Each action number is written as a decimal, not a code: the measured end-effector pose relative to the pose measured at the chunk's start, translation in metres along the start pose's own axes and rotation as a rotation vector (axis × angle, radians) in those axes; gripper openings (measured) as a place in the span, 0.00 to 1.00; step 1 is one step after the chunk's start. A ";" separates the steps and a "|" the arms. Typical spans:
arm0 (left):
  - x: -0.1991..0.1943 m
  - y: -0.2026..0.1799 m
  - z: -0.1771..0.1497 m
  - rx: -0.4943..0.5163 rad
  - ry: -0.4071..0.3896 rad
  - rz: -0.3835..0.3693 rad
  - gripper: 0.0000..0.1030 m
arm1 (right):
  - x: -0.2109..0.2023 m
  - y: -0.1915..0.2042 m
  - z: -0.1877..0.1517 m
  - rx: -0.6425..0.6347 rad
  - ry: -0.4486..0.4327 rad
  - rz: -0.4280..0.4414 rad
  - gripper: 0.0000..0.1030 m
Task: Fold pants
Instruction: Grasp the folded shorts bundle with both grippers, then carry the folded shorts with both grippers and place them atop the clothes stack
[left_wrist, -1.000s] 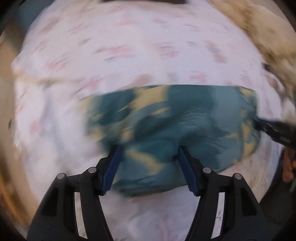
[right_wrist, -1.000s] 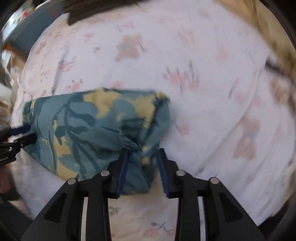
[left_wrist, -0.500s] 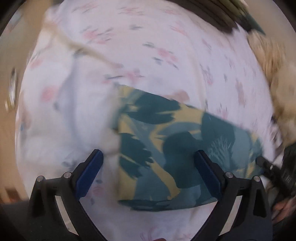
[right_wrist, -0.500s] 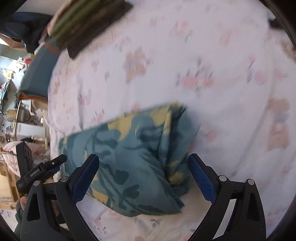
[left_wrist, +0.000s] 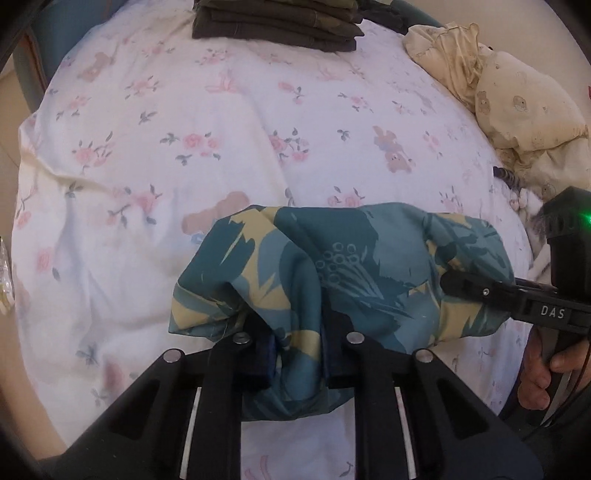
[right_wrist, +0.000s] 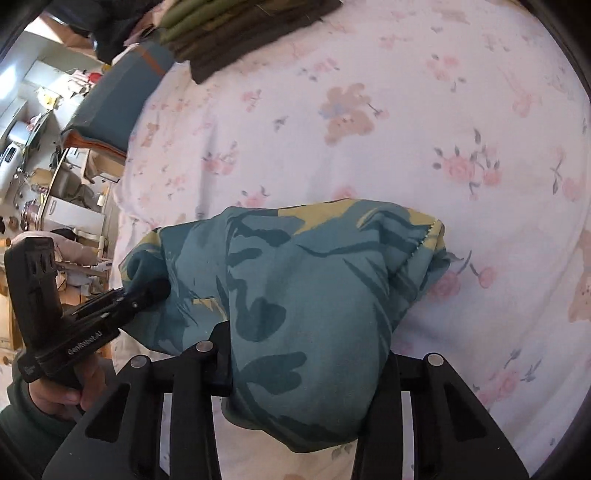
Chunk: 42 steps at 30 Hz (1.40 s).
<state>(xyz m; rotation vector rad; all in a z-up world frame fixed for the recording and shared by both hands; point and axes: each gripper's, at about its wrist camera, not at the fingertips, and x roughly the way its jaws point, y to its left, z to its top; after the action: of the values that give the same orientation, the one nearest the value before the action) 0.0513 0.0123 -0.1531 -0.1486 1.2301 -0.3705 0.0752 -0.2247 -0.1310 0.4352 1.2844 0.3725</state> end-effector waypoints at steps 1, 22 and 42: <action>-0.001 0.002 0.003 -0.010 -0.007 -0.007 0.13 | 0.000 0.001 0.001 -0.010 -0.005 -0.005 0.38; -0.125 -0.006 0.243 0.139 -0.344 0.028 0.11 | -0.110 0.094 0.218 -0.269 -0.342 0.094 0.36; -0.004 0.072 0.460 0.136 -0.386 0.473 0.79 | 0.009 0.090 0.494 -0.319 -0.332 -0.096 0.71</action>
<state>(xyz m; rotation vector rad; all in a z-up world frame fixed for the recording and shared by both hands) 0.4960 0.0402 -0.0177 0.1812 0.8206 -0.0074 0.5536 -0.1933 0.0172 0.1541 0.8996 0.3979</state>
